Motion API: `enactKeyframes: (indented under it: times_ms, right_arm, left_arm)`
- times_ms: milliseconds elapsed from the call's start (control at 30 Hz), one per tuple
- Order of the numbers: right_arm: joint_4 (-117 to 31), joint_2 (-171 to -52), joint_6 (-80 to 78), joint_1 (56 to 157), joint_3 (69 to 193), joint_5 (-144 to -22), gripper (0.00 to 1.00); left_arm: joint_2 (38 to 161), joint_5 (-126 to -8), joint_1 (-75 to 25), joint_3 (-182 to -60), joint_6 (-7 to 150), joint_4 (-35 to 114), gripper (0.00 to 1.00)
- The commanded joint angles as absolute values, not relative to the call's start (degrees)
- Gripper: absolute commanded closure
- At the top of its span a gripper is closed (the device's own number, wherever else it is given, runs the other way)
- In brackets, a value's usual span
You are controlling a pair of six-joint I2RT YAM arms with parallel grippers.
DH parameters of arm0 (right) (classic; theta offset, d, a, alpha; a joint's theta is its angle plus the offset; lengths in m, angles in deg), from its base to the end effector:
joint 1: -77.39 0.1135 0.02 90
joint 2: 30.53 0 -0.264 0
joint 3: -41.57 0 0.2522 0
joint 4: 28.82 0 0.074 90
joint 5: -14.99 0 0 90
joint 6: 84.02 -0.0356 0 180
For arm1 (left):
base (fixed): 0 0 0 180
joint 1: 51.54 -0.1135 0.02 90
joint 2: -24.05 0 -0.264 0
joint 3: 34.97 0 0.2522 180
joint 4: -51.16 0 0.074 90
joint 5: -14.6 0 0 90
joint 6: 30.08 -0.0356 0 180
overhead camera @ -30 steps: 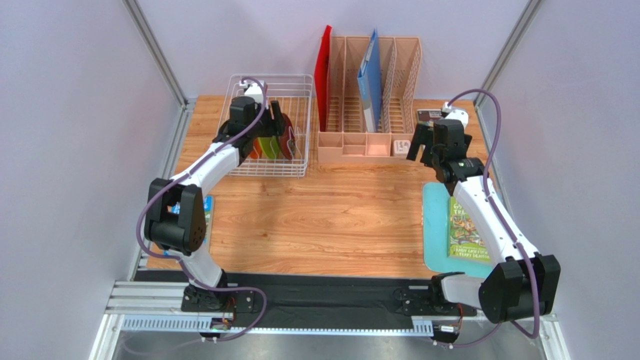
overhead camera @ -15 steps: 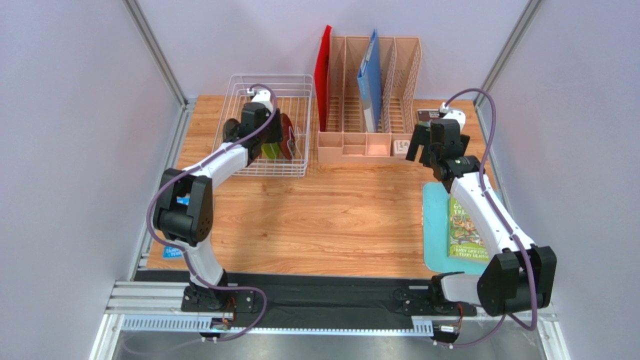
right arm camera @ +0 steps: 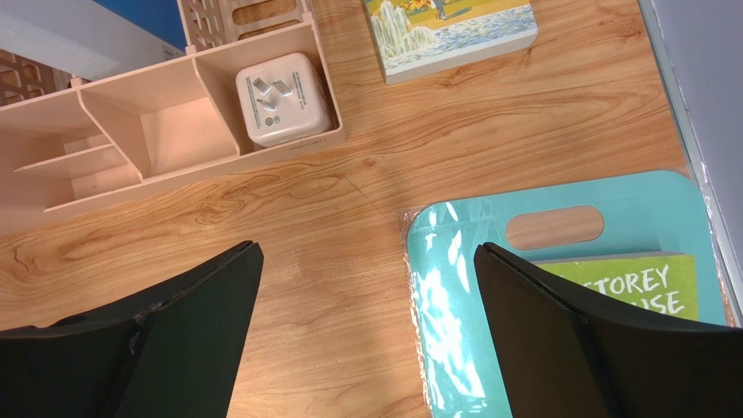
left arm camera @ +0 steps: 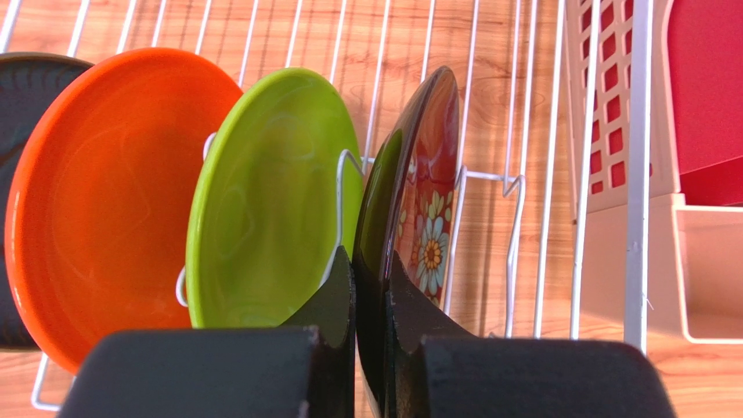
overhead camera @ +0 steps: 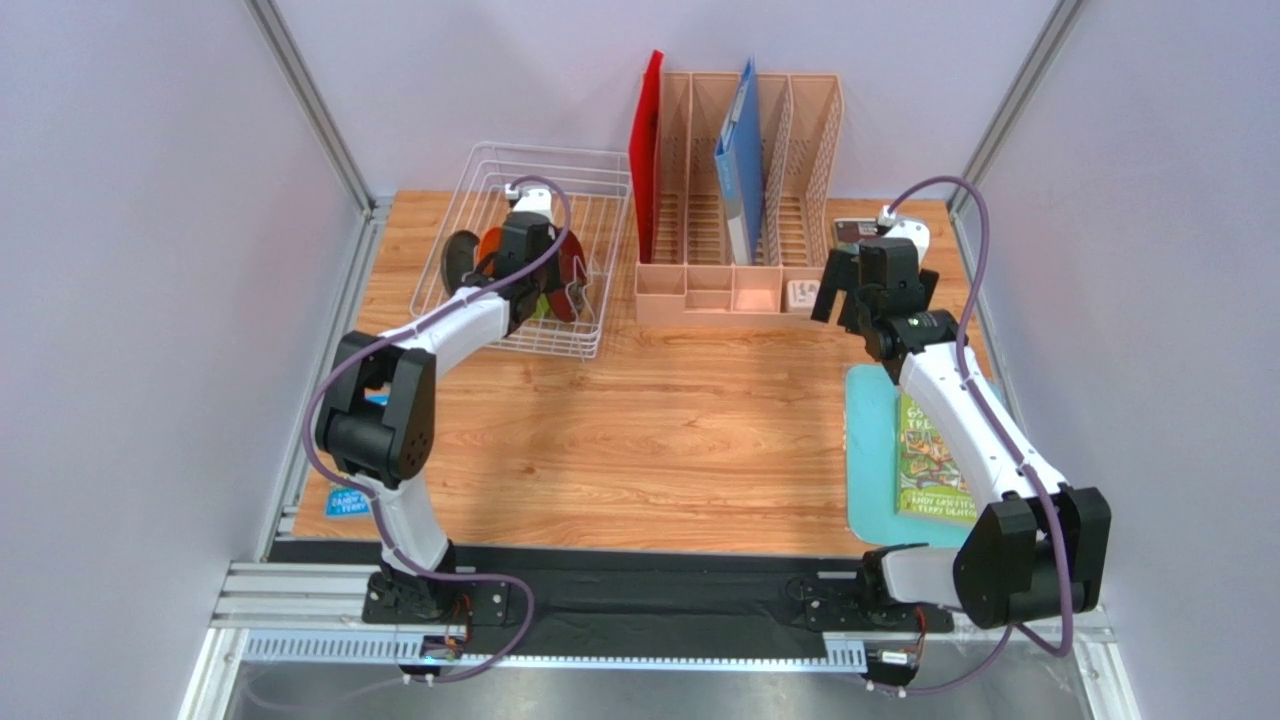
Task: Unload the plates from the dish rack
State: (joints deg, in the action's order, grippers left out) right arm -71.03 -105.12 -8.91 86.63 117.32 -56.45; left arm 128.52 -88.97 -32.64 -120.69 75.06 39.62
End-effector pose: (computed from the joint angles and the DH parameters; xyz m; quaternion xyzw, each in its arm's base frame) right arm 0.2814 0.0343 0.3024 0.1110 0.8938 -0.0581 0.4305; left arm 0.3987 -0.1277 0.2333 -0.0305 0.8627 -0.0467 0.5027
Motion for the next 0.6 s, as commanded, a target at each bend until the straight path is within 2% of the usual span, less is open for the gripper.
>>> enactKeyframes:
  times_ms: [0, 167, 400, 567]
  right_arm:
    - [-69.2, -105.0, -8.2, 86.7, 119.1, -55.2, 0.00]
    - [-69.8, -105.2, -8.3, 86.7, 119.1, -55.2, 0.00]
    - [-70.7, -105.1, -8.3, 86.7, 119.7, -55.3, 0.00]
    - [-71.5, -104.2, -8.3, 86.7, 120.0, -57.2, 0.00]
  left_arm:
    - [127.5, -87.6, -31.0, -122.1, 72.2, 41.7, 1.00]
    - [124.4, -95.4, -27.6, -123.7, 68.5, 40.4, 1.00]
    - [123.8, -116.8, -21.9, -128.2, 58.7, 40.3, 1.00]
    - [121.4, -124.8, -20.2, -129.1, 56.7, 39.1, 1.00]
